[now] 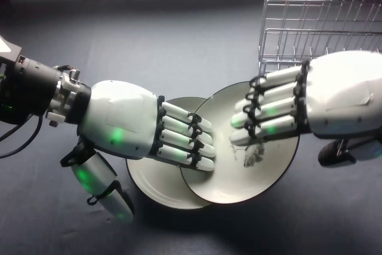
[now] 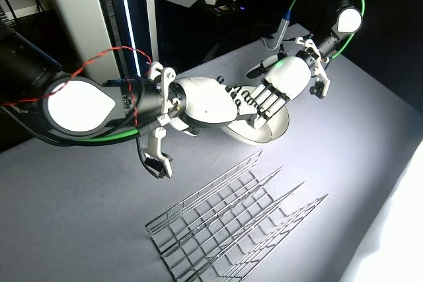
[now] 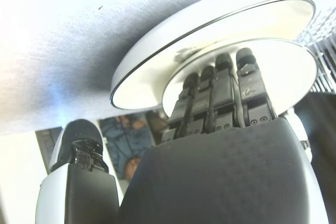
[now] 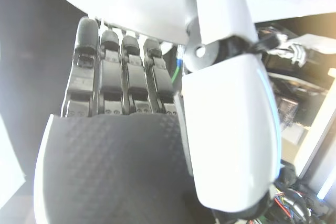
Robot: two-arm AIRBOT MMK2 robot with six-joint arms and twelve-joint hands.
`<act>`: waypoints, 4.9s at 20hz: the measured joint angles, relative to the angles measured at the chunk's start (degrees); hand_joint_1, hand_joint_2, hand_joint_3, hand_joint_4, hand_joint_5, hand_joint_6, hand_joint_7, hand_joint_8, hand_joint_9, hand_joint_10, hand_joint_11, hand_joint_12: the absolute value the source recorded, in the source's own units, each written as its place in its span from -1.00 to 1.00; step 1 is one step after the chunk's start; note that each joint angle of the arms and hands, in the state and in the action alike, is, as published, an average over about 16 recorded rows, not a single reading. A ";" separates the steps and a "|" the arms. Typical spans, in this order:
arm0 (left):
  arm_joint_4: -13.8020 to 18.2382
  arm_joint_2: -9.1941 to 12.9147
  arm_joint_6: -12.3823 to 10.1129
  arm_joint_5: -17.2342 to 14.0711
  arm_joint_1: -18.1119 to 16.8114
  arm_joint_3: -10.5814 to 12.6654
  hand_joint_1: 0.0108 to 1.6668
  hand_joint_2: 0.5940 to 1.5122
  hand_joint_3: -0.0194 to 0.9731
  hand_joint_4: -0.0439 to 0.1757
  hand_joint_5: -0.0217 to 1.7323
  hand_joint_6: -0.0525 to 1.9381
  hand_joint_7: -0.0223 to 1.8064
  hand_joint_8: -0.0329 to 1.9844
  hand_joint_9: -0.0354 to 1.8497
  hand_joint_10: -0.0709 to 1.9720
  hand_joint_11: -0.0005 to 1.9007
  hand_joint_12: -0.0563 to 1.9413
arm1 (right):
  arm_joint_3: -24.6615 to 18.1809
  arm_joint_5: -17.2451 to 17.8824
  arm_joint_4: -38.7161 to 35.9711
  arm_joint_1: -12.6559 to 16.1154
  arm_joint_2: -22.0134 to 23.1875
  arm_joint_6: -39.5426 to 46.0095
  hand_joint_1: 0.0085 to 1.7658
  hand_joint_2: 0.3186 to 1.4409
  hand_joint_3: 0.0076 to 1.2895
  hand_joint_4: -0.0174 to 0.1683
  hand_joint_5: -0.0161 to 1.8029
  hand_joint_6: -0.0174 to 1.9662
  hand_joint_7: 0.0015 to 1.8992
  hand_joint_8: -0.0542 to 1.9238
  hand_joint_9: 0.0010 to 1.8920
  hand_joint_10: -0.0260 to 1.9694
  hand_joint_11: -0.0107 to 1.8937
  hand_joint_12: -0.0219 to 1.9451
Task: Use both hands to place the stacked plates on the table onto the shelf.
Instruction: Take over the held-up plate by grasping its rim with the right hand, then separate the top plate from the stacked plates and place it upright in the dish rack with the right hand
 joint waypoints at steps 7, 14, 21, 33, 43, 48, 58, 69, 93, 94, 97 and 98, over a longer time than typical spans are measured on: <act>0.39 -0.33 -0.21 -0.05 -0.37 0.41 -0.99 0.13 -0.97 -0.69 -0.95 -0.98 -0.97 -0.99 -0.93 -0.92 -0.97 -0.93 | 0.71 -3.21 0.22 -0.99 -3.82 -0.03 0.41 0.23 -0.98 -0.78 -0.76 -0.97 -0.83 -0.95 -0.79 -0.96 -0.97 -0.14; 0.47 -0.47 -0.23 -0.08 -0.46 0.56 -0.99 0.13 -0.97 -0.69 -0.95 -0.98 -0.98 -0.99 -0.93 -0.92 -0.98 -0.93 | 2.61 -4.91 0.72 -1.03 -6.99 -0.07 0.38 0.30 -0.98 -0.79 -0.67 -0.97 -0.74 -0.95 -0.72 -0.96 -0.94 -0.07; 0.54 -0.58 -0.25 -0.12 -0.59 0.70 -0.99 0.13 -0.97 -0.69 -0.94 -0.98 -0.98 -0.99 -0.92 -0.93 -0.97 -0.93 | 4.32 -4.16 1.50 -0.65 -8.20 -0.34 0.40 0.26 -0.98 -0.83 -0.36 -0.89 -0.42 -0.89 -0.43 -0.84 -0.66 0.03; 1.49 3.14 -3.65 0.82 -3.78 -1.49 -1.00 0.14 -0.97 -0.63 -0.90 -0.96 -0.93 -0.97 -0.90 -0.93 -0.96 -0.93 | 4.14 -1.45 2.03 1.46 -7.74 -0.60 0.43 0.05 -0.99 -0.84 0.04 -0.53 0.04 -0.65 -0.04 -0.19 -0.11 0.21; 1.02 13.82 -10.42 1.39 -10.18 -6.52 -1.00 0.15 -0.97 -0.59 -0.86 -0.94 -0.91 -0.95 -0.91 -0.92 -0.97 -0.93 | 0.72 -2.02 5.80 5.80 -4.66 -0.20 0.49 0.05 -0.99 -0.78 0.12 -0.25 0.11 -0.43 0.02 0.03 -0.11 0.25; 2.02 18.15 -13.58 0.38 -12.61 -6.90 -1.00 0.15 -0.97 -0.60 -0.86 -0.94 -0.91 -0.95 -0.92 -0.92 -0.97 -0.92 | -1.61 -3.31 10.51 8.48 -2.80 0.13 0.52 0.06 -0.99 -0.79 0.15 -0.14 0.14 -0.33 0.03 0.08 -0.12 0.25; 5.34 22.01 -17.04 -2.68 -13.80 -3.10 -1.00 0.15 -0.97 -0.60 -0.84 -0.94 -0.88 -0.95 -0.91 -0.92 -0.96 -0.93 | -5.93 -9.60 26.61 15.08 -0.63 0.75 0.54 0.08 -0.99 -0.83 0.16 -0.08 0.17 -0.27 0.03 0.12 -0.14 0.29; 6.43 23.00 -17.37 -4.43 -13.58 -1.64 -1.00 0.15 -0.97 -0.60 -0.86 -0.94 -0.89 -0.95 -0.92 -0.92 -0.98 -0.93 | -7.69 -21.23 48.16 21.43 -0.11 0.89 0.55 0.08 -0.99 -0.84 0.14 -0.08 0.18 -0.31 0.04 0.12 -0.13 0.28; -2.29 18.77 -13.89 4.95 -9.46 -7.32 -1.00 0.16 -0.97 -0.60 -0.90 -0.94 -0.92 -0.95 -0.94 -0.92 -0.98 -0.92 | -2.90 -28.17 63.07 24.57 3.28 0.55 0.59 0.09 -0.99 -0.85 0.17 -0.20 0.23 -0.49 0.10 0.11 -0.12 0.29; -3.00 18.73 -13.84 5.53 -9.08 -7.64 -1.00 0.16 -0.97 -0.60 -0.89 -0.94 -0.92 -0.95 -0.94 -0.92 -0.98 -0.92 | -2.79 -28.16 63.04 24.31 3.65 0.53 0.59 0.09 -0.99 -0.85 0.17 -0.20 0.23 -0.48 0.10 0.11 -0.13 0.28; -4.79 18.54 -13.74 6.96 -7.76 -8.47 -1.00 0.16 -0.97 -0.60 -0.89 -0.94 -0.92 -0.95 -0.94 -0.92 -0.98 -0.92 | -2.35 -28.02 62.89 23.42 4.66 0.49 0.60 0.09 -0.99 -0.86 0.17 -0.20 0.21 -0.45 0.10 0.11 -0.12 0.28; -5.26 18.45 -13.70 7.31 -7.30 -8.69 -1.00 0.16 -0.97 -0.60 -0.89 -0.94 -0.92 -0.95 -0.94 -0.92 -0.98 -0.92 | -2.15 -27.96 62.81 23.09 4.94 0.48 0.60 0.09 -0.99 -0.86 0.17 -0.20 0.21 -0.45 0.10 0.11 -0.12 0.28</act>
